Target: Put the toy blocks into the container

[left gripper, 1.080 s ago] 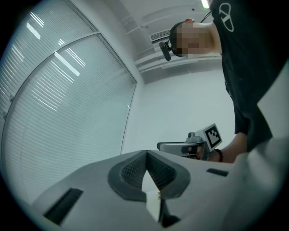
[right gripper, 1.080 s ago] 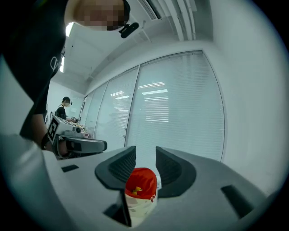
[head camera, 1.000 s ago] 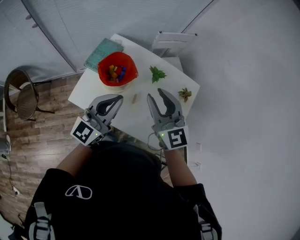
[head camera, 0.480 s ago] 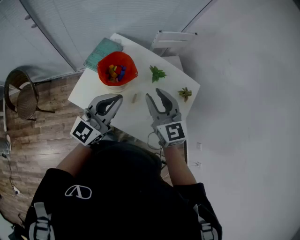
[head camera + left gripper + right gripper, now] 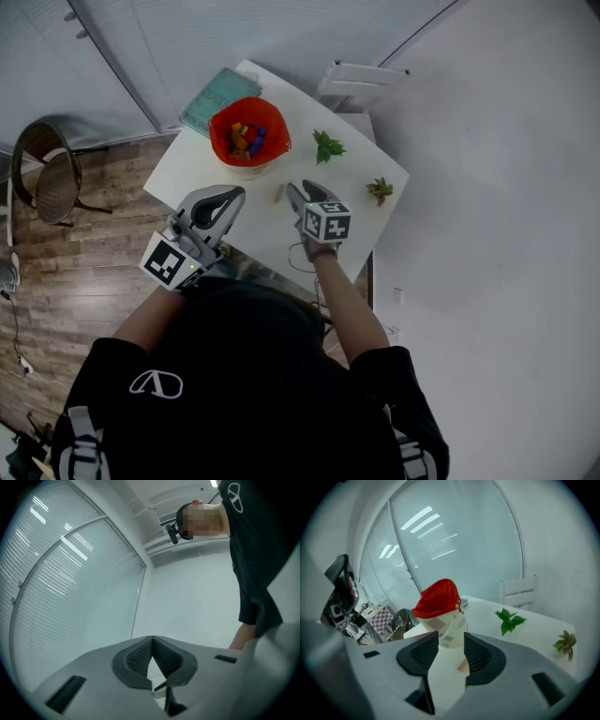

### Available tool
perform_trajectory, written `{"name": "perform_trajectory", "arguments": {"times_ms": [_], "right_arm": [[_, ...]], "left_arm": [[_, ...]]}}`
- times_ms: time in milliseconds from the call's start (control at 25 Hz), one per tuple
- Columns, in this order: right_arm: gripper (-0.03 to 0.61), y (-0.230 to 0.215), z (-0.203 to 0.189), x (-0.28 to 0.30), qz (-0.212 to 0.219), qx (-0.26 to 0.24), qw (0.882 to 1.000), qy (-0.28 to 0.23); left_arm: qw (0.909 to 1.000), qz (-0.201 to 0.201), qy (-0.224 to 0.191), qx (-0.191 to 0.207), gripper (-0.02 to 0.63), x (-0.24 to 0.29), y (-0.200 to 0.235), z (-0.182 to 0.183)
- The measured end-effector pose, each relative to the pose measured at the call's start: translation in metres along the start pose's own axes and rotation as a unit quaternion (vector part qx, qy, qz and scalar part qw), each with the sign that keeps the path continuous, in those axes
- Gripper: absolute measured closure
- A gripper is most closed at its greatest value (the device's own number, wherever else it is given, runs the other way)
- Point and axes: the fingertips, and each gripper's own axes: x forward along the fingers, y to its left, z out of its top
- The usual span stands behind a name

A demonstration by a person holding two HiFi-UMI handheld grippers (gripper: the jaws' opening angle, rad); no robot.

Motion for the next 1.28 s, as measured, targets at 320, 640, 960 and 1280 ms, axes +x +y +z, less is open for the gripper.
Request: {"name": "perform_trajectory", "arguments": {"times_ms": [320,640,960,1280], "right_arm": [[0.396,-0.031,-0.083,0.083,-0.037,0.123,0.982,0.138],[0.407,-0.046,-0.123,0.120,-0.072,0.200,0.955,0.209],[0.508,-0.051,-0.135,0.132,-0.088,0.213,0.944,0.237],[0.511,-0.053,-0.125,0.122,-0.070,0.228,0.949,0.208]], "left_arm": [[0.9995,0.032,0.002,-0.001,0.609,-0.030,0.016,-0.004],[0.9979,0.065,0.006,-0.006,0.609,-0.056,0.038,-0.007],[0.9973,0.073,0.010,-0.010,0.609,-0.064,0.046,-0.010],[0.9979,0.063,0.007,-0.010,0.609,-0.058,0.042,-0.008]]}}
